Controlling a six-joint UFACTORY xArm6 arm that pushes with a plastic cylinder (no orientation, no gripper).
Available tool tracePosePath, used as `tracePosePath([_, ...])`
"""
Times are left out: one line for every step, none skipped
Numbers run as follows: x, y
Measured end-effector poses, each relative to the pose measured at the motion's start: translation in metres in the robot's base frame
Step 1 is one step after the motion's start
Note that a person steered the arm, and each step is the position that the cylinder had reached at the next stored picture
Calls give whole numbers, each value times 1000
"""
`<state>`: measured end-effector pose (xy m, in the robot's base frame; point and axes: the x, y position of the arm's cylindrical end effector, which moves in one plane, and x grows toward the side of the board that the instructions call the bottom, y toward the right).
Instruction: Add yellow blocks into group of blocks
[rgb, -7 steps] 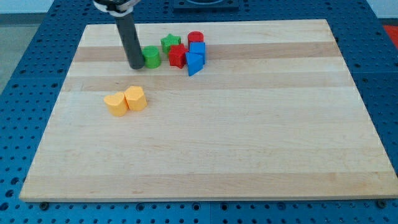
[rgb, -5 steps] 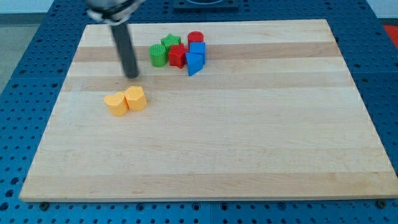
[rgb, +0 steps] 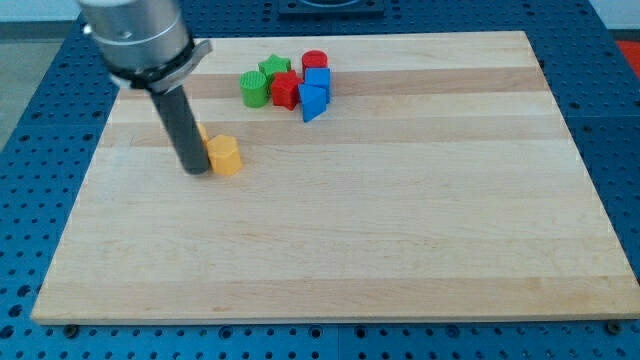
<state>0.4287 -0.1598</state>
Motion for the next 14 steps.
tracePosePath([-22, 19])
tracePosePath([-11, 25])
tracePosePath([18, 14])
tracePosePath([34, 29])
tracePosePath([2, 62])
tracePosePath([-36, 95])
tracePosePath([-41, 105])
tracePosePath([-21, 90])
tracePosePath([-14, 50])
tracePosePath([13, -3])
tracePosePath([8, -25])
tracePosePath([-22, -12])
tracePosePath([-50, 26])
tracePosePath([-44, 24])
